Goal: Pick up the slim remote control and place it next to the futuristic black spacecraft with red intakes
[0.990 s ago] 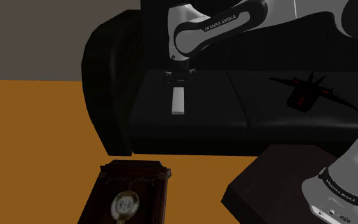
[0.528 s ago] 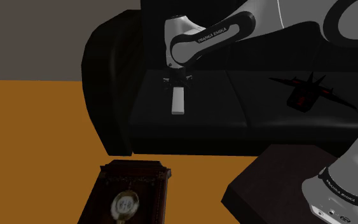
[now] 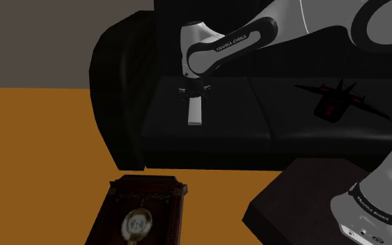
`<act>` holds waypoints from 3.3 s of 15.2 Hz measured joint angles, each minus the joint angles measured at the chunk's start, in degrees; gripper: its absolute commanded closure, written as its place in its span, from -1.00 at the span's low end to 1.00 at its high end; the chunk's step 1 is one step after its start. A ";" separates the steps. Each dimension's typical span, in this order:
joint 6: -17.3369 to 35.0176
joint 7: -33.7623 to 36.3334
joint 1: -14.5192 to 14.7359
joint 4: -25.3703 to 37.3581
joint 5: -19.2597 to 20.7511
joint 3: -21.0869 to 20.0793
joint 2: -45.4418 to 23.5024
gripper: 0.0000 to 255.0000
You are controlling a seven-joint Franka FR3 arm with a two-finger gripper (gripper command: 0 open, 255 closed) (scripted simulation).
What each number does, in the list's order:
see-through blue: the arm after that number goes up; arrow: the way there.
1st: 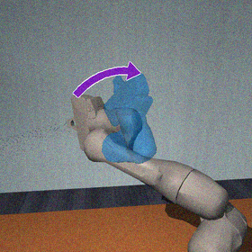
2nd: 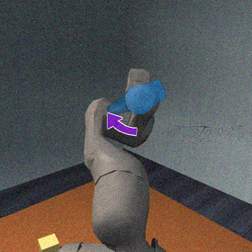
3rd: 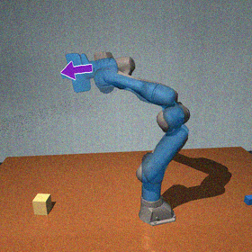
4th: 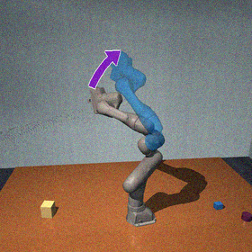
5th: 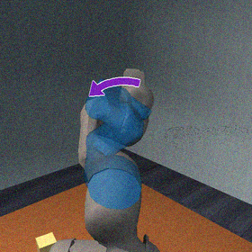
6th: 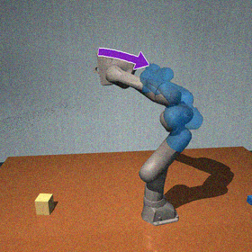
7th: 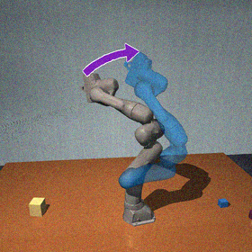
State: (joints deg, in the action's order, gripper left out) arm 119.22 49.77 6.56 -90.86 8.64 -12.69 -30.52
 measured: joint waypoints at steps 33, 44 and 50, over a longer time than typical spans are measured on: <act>-13.54 -1.23 -0.11 8.75 -1.50 -0.76 4.93 1.00; -22.28 -1.58 0.50 17.73 -1.62 -0.92 4.73 1.00; -20.08 -5.70 -3.44 8.96 -3.26 -0.12 11.56 1.00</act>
State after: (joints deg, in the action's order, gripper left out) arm 99.15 44.07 3.12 -81.90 5.38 -12.81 -18.96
